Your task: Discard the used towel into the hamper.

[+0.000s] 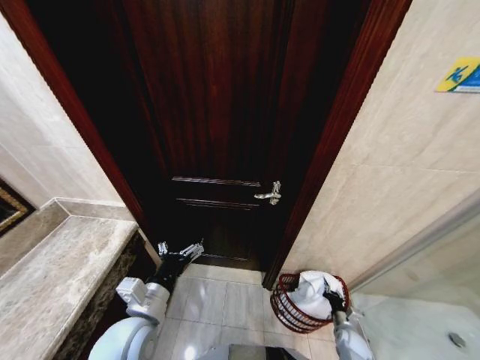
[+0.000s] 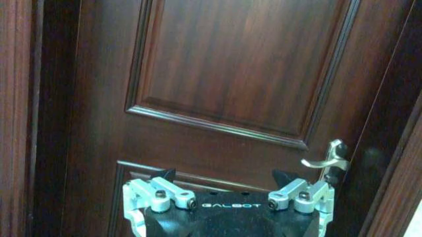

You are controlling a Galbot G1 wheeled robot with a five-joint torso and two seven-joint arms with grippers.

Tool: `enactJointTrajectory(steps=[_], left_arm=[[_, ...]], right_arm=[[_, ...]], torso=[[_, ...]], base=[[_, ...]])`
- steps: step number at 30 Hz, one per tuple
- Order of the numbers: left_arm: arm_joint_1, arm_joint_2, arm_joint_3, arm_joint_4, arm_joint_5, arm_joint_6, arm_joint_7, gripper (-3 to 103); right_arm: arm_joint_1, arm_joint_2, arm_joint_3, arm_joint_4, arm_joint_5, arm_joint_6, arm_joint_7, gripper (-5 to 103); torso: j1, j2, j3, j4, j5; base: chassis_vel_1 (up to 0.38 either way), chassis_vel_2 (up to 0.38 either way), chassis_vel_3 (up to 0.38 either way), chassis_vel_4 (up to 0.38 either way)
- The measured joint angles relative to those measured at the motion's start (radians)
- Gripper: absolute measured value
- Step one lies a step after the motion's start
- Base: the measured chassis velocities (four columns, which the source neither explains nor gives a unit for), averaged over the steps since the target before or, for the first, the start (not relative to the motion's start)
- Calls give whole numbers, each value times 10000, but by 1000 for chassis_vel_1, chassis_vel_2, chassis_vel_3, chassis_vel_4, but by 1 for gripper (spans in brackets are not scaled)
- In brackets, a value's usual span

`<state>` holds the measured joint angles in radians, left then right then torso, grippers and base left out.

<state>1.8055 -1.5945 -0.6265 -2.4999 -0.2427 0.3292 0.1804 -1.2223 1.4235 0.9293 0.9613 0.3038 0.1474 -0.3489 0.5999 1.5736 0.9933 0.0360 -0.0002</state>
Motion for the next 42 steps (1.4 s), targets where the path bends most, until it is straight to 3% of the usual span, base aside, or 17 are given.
enactJointTrajectory(steps=[4,10,15,18,22,31,39,40,42], left_arm=[[1,0,0,0,0,0,0,99],[0,-1,0,0,0,0,0,99],[0,-2,0,0,0,0,0,99],[1,0,0,0,0,0,0,99],[0,-1,0,0,0,0,0,99],[0,0,0,0,0,0,0,99],[0,-1,0,0,0,0,0,99],[0,-1,0,0,0,0,0,99],[0,-1,0,0,0,0,0,99]], right_arm=[[559,-282,-304,-1162,268,-219,127,5],[1330,-660,-826,-2472,1045,-765,119,5],[2192,-666,-702,-3838,305,-854,228,5],[2895,-649,-672,-4595,0,-1608,479,5],[3502,-494,-497,-5245,-534,-1966,691,5],[4722,-581,257,-7057,-2148,-1474,517,5],[4594,-507,276,-7239,-2367,-1493,331,3],[4627,-494,263,-7399,-2437,-1489,324,14],[4653,-482,276,-7466,-2473,-1484,327,14]], torso=[[0,0,0,4,12],[1,0,0,0,0],[1,0,1,4,8],[2,0,1,-1,-4],[2,0,1,2,1],[2,-1,1,2,-2],[1,0,1,0,4],[0,0,1,0,0],[0,0,1,0,-2]], base=[[0,0,0,0],[0,0,0,0],[0,0,0,0],[0,0,0,0],[0,0,0,0],[0,0,0,0],[0,0,0,0],[0,0,0,0],[0,0,0,0]])
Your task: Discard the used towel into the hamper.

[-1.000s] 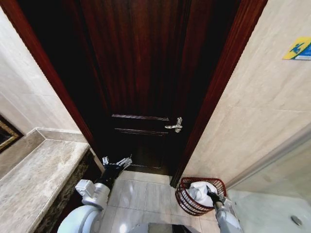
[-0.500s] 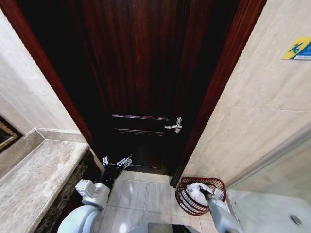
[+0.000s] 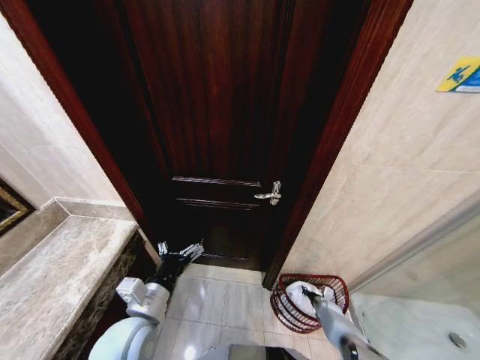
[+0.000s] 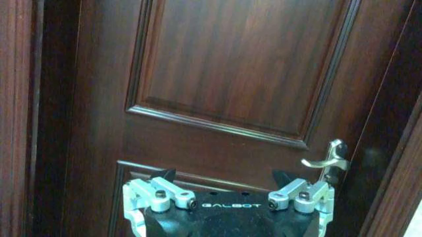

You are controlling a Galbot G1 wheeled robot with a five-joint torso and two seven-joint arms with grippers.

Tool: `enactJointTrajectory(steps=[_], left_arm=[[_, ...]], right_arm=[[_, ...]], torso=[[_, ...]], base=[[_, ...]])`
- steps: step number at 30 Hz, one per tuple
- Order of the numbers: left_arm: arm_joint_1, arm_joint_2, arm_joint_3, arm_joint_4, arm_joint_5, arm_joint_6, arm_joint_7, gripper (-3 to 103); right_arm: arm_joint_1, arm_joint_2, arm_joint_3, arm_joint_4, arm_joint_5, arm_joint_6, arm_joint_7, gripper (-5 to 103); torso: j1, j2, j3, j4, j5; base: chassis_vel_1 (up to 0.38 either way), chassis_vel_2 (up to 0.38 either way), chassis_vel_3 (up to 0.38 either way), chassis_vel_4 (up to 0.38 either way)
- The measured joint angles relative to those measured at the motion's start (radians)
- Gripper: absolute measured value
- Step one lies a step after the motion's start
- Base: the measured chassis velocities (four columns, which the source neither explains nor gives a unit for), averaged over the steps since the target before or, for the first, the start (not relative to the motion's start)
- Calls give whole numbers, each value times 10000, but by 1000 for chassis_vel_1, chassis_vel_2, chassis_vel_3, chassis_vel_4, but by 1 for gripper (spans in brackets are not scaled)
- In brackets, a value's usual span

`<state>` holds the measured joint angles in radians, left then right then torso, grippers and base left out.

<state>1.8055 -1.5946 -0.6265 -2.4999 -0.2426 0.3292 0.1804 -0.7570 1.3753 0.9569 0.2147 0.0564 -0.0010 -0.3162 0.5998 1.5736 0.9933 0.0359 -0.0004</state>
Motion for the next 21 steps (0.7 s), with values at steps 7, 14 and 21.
enactJointTrajectory(steps=[7,14,21], left_arm=[[0,0,0,0,0,0,0,99],[0,0,0,0,0,0,0,99],[0,0,0,0,0,0,0,99]], right_arm=[[274,44,-240,-106,-154,1,70,40],[335,56,-162,-238,-1003,184,125,68],[90,-261,-118,-138,-646,135,-3,94]], torso=[[0,0,0,2,4],[1,0,0,2,6],[0,0,-1,-3,-4]], base=[[0,0,0,0],[0,0,0,0],[0,0,0,0]])
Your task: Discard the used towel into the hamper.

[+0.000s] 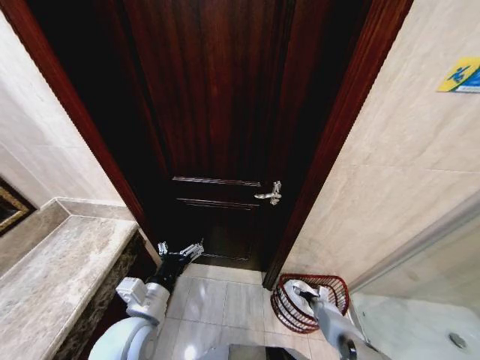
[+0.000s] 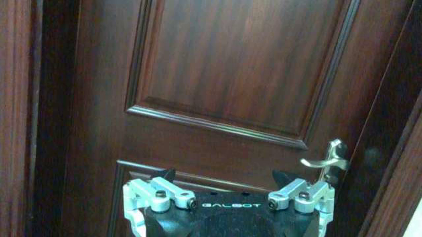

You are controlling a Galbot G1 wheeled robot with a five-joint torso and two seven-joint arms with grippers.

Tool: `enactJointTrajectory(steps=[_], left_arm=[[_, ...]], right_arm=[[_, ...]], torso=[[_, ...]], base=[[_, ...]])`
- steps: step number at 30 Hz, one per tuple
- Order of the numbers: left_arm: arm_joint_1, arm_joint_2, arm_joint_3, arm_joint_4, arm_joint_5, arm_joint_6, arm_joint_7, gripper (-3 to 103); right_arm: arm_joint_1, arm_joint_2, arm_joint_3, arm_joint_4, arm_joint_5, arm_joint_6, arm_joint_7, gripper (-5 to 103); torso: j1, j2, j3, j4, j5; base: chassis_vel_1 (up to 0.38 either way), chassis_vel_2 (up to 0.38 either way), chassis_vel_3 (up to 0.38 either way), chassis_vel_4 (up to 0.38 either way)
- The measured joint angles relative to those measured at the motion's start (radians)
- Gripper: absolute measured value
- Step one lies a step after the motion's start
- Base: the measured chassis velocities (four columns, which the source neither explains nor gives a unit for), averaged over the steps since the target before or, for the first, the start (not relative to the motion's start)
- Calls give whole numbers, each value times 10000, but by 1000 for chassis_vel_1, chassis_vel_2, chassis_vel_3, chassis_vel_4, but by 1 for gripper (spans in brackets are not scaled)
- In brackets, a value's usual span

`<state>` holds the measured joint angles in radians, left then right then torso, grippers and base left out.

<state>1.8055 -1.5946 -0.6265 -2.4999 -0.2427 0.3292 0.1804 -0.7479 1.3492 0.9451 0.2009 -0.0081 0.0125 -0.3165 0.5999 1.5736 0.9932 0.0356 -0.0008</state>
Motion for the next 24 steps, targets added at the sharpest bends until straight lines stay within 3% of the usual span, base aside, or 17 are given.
enactJointTrajectory(steps=[8,12,16,24], left_arm=[[0,-3,0,0,0,0,0,99],[0,0,0,0,0,0,0,99],[0,0,0,0,0,0,0,99],[0,0,0,0,0,0,0,99]], right_arm=[[-396,638,-258,674,934,-158,-117,100],[-1075,669,-1172,1569,2213,-279,-128,100],[-1211,682,-1286,1657,3115,-495,-301,100],[-1321,872,-1042,1822,3537,-356,-639,100]], torso=[[1,0,0,11,14],[0,0,0,0,3],[0,1,0,3,4],[1,1,0,7,10]], base=[[0,0,0,0],[0,0,0,0],[0,0,0,0],[0,0,0,0]])
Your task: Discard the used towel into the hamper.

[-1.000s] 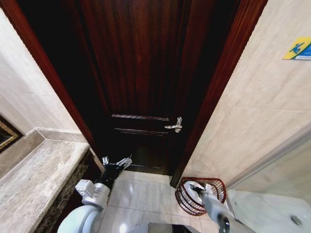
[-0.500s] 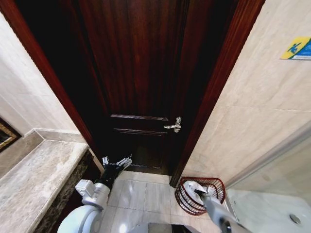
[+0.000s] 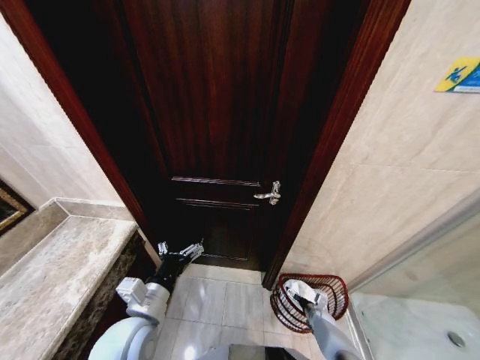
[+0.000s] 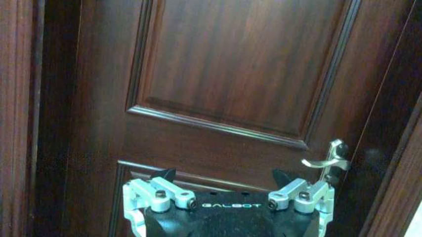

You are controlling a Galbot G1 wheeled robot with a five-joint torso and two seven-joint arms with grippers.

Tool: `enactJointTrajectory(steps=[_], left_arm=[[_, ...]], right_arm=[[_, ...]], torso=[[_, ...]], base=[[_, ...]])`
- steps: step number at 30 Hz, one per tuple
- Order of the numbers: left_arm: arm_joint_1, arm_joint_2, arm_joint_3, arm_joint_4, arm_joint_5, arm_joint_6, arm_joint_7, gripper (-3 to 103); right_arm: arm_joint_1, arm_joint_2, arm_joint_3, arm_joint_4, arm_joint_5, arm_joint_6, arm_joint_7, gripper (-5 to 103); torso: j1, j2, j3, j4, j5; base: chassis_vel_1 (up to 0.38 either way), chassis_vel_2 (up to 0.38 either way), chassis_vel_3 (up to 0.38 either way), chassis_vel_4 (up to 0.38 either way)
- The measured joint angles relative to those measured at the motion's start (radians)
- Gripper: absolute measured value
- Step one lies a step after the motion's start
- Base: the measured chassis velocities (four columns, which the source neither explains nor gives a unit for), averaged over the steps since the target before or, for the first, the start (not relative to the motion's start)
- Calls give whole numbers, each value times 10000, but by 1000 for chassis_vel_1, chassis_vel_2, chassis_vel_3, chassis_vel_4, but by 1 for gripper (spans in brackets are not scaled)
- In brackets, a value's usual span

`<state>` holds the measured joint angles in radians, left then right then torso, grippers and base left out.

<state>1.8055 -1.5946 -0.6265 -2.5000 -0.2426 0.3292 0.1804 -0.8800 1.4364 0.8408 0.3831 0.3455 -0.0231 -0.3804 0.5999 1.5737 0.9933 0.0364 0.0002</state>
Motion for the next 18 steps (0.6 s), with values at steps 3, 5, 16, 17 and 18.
enactJointTrajectory(steps=[3,5,16,17,18], left_arm=[[0,0,0,0,1,1,0,99],[0,2,0,0,0,0,0,99],[0,2,2,1,0,1,0,99],[0,1,0,1,0,0,0,99],[0,1,0,0,0,0,0,99]], right_arm=[[-622,1,-2,1352,-1491,503,397,100],[-899,7,29,2021,-2158,548,587,100],[-5023,-107,-430,10505,-2055,-1063,1407,100],[-5624,-11,-273,11745,-1766,-1090,1457,100],[-6160,46,-158,12802,-1514,-1117,1492,100]], torso=[[0,0,0,0,-1],[0,0,1,-6,0],[-1,0,-1,-8,0],[-1,0,-1,-5,-6],[-1,0,-1,-2,0]], base=[[0,0,0,0],[0,0,0,0],[0,0,0,0],[0,0,0,0],[0,0,0,0]])
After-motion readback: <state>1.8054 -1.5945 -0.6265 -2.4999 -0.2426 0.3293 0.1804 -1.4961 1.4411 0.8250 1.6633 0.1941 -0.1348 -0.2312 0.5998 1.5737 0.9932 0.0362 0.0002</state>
